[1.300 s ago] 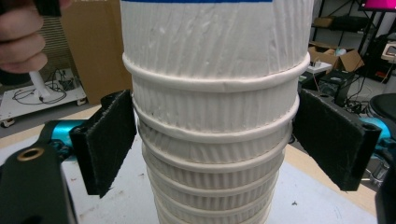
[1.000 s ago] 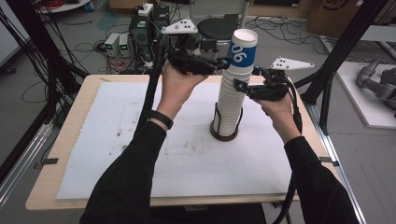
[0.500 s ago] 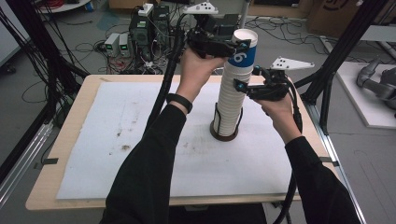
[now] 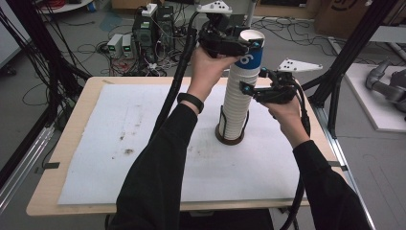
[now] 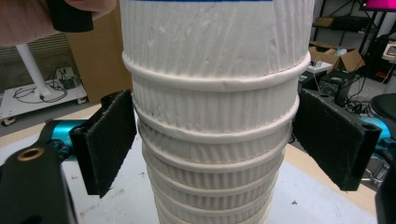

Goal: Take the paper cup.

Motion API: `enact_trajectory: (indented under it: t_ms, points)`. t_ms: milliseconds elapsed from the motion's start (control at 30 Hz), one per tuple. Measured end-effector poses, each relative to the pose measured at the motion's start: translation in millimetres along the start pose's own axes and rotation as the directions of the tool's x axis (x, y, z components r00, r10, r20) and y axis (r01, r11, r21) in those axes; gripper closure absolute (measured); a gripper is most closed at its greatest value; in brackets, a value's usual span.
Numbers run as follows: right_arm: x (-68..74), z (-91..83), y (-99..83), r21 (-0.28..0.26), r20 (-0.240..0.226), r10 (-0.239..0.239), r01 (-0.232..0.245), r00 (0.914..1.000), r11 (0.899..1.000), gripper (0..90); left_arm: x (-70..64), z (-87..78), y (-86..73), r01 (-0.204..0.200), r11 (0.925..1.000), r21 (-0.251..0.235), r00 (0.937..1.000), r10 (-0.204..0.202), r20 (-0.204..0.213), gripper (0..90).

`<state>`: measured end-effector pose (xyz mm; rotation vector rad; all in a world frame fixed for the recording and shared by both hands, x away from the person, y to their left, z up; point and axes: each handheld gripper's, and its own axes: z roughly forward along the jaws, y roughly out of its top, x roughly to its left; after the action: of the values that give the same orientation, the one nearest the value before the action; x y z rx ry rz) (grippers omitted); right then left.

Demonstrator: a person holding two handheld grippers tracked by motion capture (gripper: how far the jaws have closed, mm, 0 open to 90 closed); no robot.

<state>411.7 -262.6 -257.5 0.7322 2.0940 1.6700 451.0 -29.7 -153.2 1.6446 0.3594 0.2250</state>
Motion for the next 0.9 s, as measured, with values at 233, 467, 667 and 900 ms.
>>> enact_trajectory:
  t_ms: [233, 467, 667, 900]
  points:
    - [0.5, 0.1, 0.1, -0.001, 0.002, 0.0, 0.0, 1.0, 1.0, 14.5, -2.6, -5.4, 11.7, -0.016, 0.9984, -0.054, 0.9998, 0.016, -0.009, 30.5]
    - [0.9, 0.1, -0.5, -0.005, 0.004, 0.001, -0.001, 1.0, 1.0, 14.5, -2.8, -19.1, 25.8, -0.02, 0.9879, -0.154, 0.9997, 0.017, -0.016, 30.7]
    - [0.9, 0.1, -0.5, -0.005, 0.004, 0.001, -0.001, 1.0, 1.0, 14.6, -3.3, -30.4, 34.4, -0.014, 0.9751, -0.221, 0.9997, 0.009, -0.021, 30.7]
    - [1.0, 0.2, -0.6, -0.008, 0.007, 0.001, -0.001, 1.0, 1.0, 14.6, -3.7, -47.1, 41.5, -0.025, 0.9577, -0.287, 0.9996, 0.019, -0.022, 30.8]
